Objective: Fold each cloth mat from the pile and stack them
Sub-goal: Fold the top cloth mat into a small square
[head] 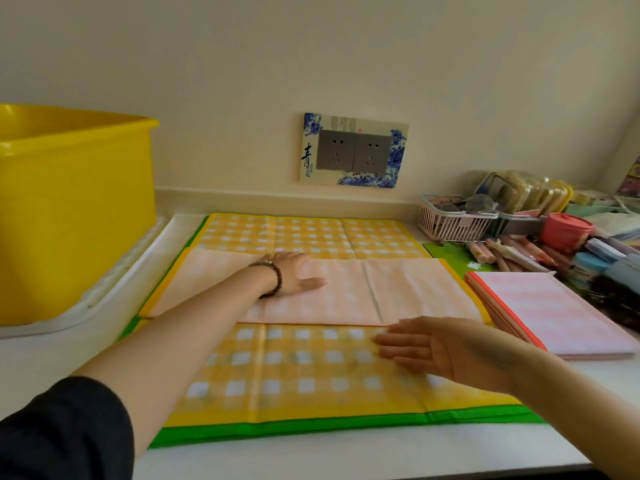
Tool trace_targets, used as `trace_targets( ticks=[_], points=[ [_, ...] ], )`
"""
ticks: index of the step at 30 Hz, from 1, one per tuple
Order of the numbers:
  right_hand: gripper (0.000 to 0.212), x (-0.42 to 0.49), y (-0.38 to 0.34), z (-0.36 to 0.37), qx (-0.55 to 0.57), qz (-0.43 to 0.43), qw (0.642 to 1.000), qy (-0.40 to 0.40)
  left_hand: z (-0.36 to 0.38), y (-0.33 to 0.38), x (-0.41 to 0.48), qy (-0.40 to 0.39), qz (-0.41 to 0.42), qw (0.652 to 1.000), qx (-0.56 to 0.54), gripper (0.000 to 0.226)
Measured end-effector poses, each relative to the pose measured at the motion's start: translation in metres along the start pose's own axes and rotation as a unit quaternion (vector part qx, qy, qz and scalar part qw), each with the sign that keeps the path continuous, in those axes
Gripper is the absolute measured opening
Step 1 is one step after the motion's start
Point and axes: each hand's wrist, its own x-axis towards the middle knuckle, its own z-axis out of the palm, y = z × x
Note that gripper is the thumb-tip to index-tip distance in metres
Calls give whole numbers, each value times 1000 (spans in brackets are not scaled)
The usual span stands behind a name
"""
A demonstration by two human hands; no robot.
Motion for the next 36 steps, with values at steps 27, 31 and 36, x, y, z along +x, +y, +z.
trace_targets(
  ticks=[27,31,36],
  points=[
    [37,151,-57,3,-122,-114,970,177,3,-30,-62,39,-77,926,-367,44],
    [34,149,-57,1,-98,-134,968,187,5,-25,-69,73,-83,926,-362,49],
    [30,125,-46,-11,-292,-261,893,224,17,-22,-95,175,28,966,-186,54]
  ],
)
